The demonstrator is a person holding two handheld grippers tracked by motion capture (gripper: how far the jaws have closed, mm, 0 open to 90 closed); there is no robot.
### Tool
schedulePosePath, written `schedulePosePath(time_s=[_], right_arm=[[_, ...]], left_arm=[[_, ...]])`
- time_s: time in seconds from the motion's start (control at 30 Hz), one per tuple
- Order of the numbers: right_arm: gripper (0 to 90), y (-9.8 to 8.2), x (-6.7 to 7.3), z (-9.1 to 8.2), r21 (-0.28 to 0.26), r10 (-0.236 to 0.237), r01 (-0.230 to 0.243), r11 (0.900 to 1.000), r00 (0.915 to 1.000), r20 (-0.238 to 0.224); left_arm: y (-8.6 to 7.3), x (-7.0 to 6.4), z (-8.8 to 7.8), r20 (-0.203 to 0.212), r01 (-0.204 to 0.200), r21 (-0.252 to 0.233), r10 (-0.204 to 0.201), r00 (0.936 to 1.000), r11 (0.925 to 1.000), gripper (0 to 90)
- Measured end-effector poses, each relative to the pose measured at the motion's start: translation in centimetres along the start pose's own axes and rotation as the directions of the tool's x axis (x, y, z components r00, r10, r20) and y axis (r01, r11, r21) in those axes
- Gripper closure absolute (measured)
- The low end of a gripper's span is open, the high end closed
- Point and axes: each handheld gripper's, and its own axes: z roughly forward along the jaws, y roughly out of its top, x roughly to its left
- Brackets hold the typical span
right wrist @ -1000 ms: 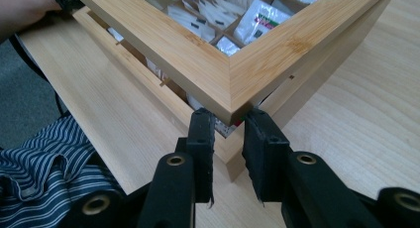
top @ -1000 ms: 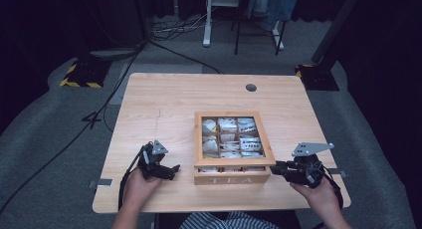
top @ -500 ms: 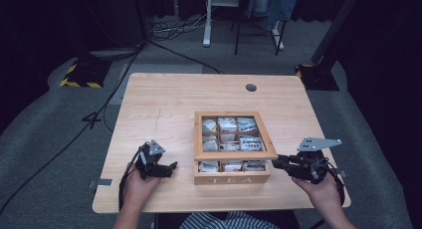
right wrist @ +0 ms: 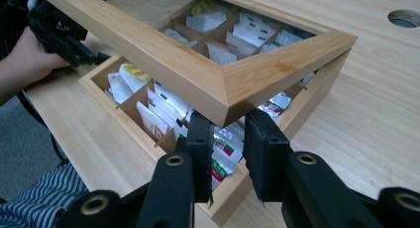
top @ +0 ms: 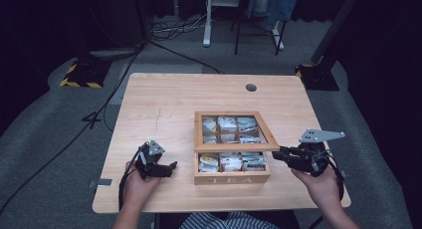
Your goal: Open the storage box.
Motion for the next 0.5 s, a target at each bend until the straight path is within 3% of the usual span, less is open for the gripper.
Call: schedulePosePath(time_s=[0.23, 0.5], right_arm=[[73.5, 0.7, -0.3, -0.2, -0.031, 0.010, -0.010, 0.999, 0.9999, -0.006], [73.6, 1.5, -0.6, -0.2, -0.072, 0.007, -0.007, 0.997, 1.0000, 0.001]], left_arm=[[0.1, 0.0, -0.2, -0.003, 0.003, 0.008, -0.003, 1.0000, 1.0000, 19.6], [0.1, -0.2, -0.4, -0.010, 0.007, 0.008, -0.007, 0.9999, 0.9999, 29.9]])
